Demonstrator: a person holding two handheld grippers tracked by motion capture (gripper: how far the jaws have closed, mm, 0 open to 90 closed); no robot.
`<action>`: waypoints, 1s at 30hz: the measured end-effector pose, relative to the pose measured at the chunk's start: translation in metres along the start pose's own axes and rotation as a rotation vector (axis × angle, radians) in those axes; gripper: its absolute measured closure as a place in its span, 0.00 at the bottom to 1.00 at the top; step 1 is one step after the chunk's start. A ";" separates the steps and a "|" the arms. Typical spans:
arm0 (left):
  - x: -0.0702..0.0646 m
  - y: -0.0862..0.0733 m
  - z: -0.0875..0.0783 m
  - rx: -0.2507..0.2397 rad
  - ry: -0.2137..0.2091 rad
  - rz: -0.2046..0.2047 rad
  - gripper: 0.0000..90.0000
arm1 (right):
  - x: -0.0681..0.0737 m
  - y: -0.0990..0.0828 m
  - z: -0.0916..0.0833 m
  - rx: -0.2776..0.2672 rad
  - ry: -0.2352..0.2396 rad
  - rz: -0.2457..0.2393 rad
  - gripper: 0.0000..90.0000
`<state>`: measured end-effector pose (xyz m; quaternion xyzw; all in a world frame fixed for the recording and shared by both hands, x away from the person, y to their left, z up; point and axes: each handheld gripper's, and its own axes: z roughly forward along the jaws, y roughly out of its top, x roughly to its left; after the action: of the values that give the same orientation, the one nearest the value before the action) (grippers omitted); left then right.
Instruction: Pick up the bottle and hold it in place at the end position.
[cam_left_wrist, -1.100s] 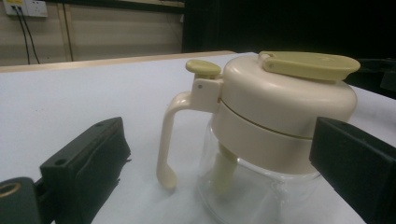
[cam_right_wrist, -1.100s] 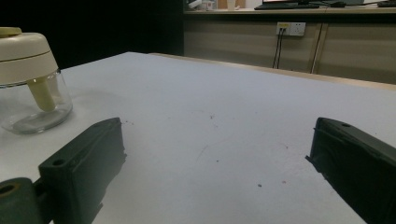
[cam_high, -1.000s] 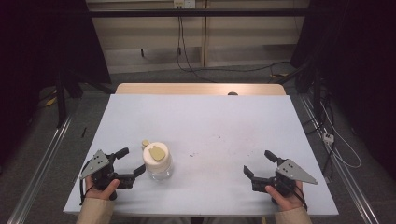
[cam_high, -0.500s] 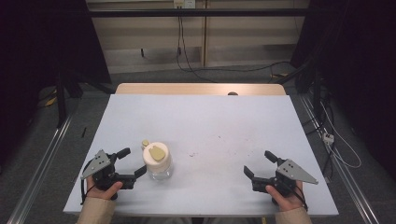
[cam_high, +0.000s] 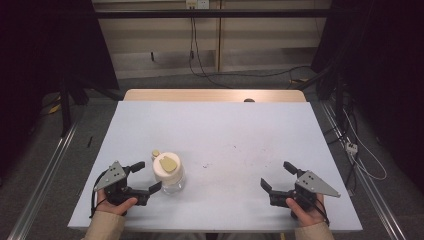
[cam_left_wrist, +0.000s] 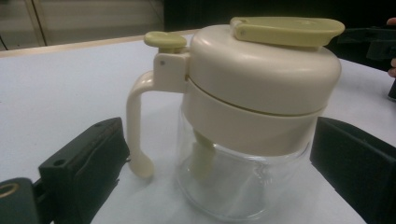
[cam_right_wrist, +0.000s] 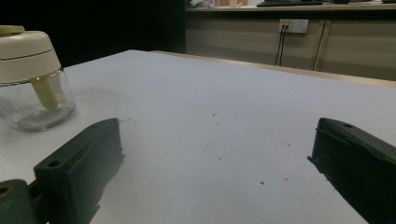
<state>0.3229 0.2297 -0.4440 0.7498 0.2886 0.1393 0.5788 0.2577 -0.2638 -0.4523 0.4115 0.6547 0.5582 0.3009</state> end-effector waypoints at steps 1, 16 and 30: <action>-0.001 0.000 0.001 0.003 -0.003 -0.002 0.03 | 0.000 0.000 0.000 0.001 -0.001 -0.001 0.02; -0.007 0.001 0.011 0.027 -0.013 -0.019 0.04 | 0.002 0.000 0.001 0.009 0.004 -0.009 0.03; -0.014 0.002 0.027 0.059 -0.014 -0.011 0.05 | 0.002 0.000 0.001 0.009 0.009 -0.011 0.03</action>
<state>0.3269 0.1995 -0.4481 0.7659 0.2929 0.1223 0.5591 0.2579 -0.2618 -0.4521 0.4067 0.6609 0.5552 0.2992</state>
